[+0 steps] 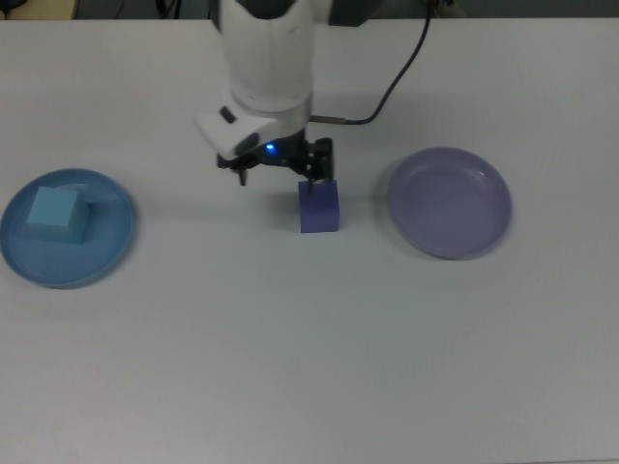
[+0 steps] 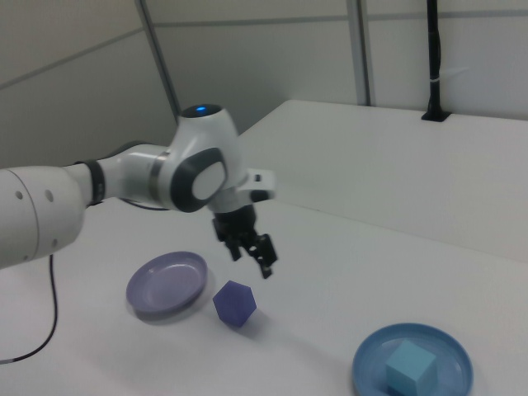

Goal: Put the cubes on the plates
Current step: 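Move the gripper to the purple cube and grasp it, then carry the purple cube over the lavender plate and lower it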

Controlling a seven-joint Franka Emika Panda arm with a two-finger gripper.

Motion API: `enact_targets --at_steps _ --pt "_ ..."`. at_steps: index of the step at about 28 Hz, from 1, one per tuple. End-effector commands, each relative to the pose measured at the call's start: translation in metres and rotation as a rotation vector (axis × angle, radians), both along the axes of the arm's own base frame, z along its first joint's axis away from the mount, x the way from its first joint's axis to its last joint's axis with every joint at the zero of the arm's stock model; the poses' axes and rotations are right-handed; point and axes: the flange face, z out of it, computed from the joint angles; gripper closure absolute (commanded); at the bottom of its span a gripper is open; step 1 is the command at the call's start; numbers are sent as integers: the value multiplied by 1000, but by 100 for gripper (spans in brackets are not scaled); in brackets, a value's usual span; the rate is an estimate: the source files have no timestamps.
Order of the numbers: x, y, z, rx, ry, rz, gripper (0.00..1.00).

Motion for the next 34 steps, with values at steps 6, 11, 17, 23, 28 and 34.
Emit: enact_targets --at_steps 6,11,17,23,28,34 --pt "-31 56 -37 -45 77 97 0" --pt "-27 57 -64 -80 100 85 0" --pt "-23 58 -87 -87 112 88 0" --pt "-20 61 -104 -124 97 76 9" --pt "-18 59 -105 -121 94 60 54" --pt "-18 64 -93 -111 81 43 74"
